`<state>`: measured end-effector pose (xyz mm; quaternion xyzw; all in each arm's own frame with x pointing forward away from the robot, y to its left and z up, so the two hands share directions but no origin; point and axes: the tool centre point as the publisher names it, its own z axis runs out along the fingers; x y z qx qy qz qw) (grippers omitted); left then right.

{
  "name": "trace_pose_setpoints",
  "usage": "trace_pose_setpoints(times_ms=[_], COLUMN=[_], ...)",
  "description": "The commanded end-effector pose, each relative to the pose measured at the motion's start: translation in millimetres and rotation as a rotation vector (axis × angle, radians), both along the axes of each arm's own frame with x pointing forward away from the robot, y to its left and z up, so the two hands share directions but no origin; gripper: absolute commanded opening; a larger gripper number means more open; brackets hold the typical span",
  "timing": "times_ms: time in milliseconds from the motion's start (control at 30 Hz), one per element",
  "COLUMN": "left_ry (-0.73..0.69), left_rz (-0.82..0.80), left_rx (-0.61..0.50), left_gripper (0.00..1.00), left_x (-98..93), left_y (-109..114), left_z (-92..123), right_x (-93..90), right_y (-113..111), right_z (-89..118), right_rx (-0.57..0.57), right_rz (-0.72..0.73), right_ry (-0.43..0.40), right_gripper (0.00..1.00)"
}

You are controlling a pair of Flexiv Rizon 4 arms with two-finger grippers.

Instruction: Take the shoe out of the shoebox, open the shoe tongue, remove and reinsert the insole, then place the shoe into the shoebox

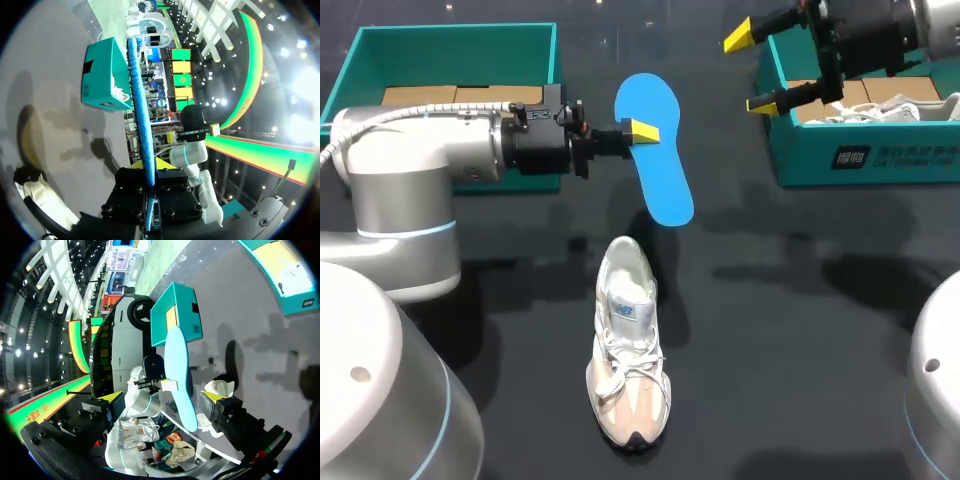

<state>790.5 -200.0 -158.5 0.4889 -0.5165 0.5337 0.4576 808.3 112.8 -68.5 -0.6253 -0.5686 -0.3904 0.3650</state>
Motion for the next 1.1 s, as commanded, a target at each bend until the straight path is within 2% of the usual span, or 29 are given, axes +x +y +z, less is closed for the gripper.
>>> trace_pose_setpoints(times_ms=[33,233,433,600,1100], left_ry=[0.000,0.000,0.000,0.000,0.000], left_rz=[0.001,0.001,0.001,0.001,0.001], left_rx=[0.000,0.000,0.000,0.000,0.000], left_gripper=[0.00,0.00,0.00,0.00,0.00], left_x=[-0.4,-0.4,-0.4,-0.4,-0.4], left_y=[0,0,0,0,0], left_z=[-1,-1,-1,-1,-1], right_x=[0.7,-4.6,-13.0,-18.3,-35.2], right_y=[16,35,53,75,118], right_z=[22,41,52,56,59], right_rx=[-0.543,-0.731,-0.843,-0.956,-1.113], right_rz=[0.004,0.020,0.055,0.061,0.094], right_ry=[0.035,0.025,-0.002,0.031,0.008], right_gripper=[1.00,1.00,1.00,1.00,1.00])
